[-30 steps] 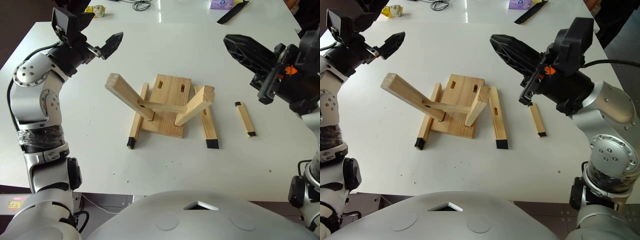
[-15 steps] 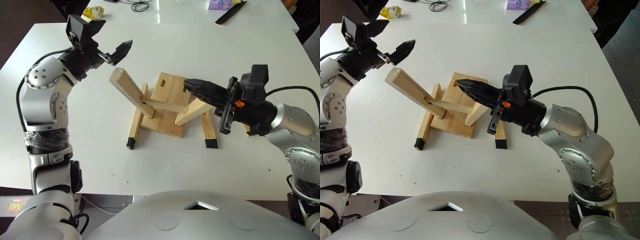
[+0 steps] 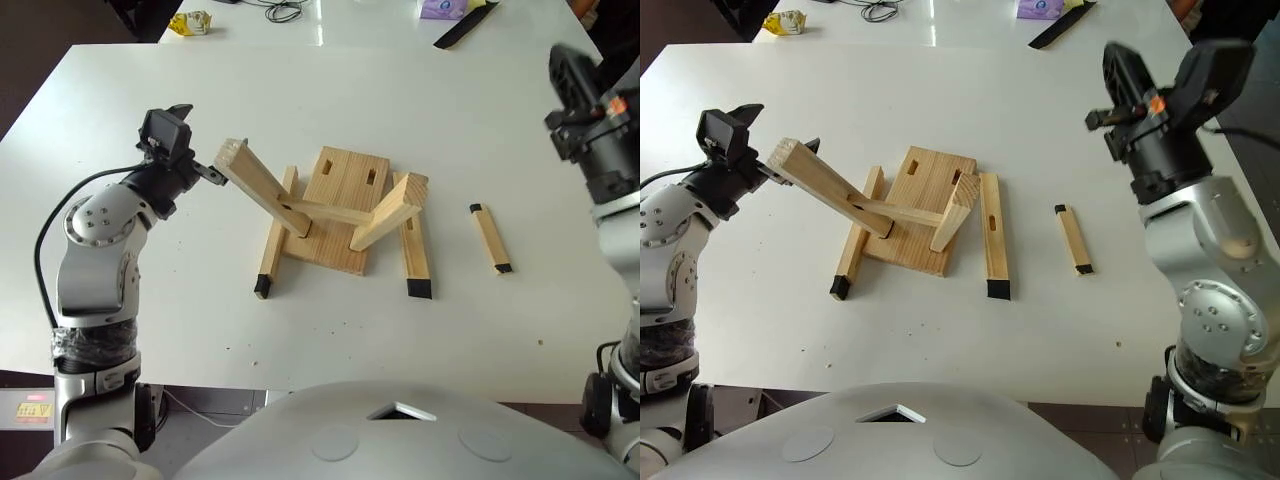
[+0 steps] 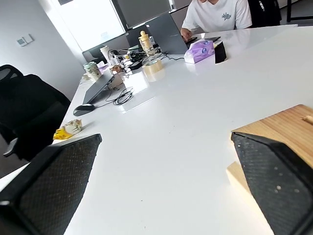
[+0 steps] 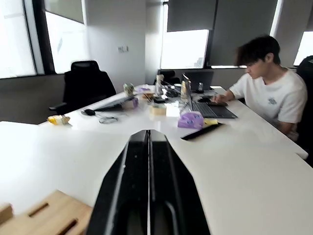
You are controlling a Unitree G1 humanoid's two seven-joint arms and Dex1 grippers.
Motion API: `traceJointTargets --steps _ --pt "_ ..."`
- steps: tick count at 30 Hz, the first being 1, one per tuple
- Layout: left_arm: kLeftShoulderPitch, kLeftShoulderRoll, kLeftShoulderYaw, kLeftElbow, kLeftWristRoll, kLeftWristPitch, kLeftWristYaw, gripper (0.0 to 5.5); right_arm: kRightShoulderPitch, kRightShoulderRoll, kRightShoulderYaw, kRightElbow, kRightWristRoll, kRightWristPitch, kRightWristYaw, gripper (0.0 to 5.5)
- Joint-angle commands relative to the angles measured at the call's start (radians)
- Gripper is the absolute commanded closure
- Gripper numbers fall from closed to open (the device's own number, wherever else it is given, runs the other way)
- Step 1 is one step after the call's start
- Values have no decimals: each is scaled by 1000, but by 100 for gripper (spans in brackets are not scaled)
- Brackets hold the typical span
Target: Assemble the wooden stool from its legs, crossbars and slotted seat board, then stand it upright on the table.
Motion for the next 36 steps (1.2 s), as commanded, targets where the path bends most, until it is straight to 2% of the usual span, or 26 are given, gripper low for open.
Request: traceJointTargets --steps 1,5,8,12,15,20,30,36 --pt "159 -49 -24 -138 56 -56 51 58 203 -20 263 -129 -280 29 -68 548" --pt "151 -70 -116 -167 87 -64 51 58 141 71 452 -148 -394 78 -88 548" --pt "113 -78 -175 -178 98 -52 40 58 36 173 547 -100 -449 129 -100 548" --pt "69 -88 -256 -200 107 -34 26 58 -120 314 605 52 -527 171 -110 548" --pt "44 -102 -297 -206 115 -23 21 58 -142 357 613 132 -574 170 -90 548" --pt "-4 -123 -326 -194 129 -17 33 58 -95 342 612 205 -625 141 -19 548" --pt "-101 -152 -246 -141 124 2 73 58 -78 341 645 217 -678 82 129 548" --pt "-83 -150 -240 -134 118 4 63 58 -63 288 581 220 -707 59 200 548"
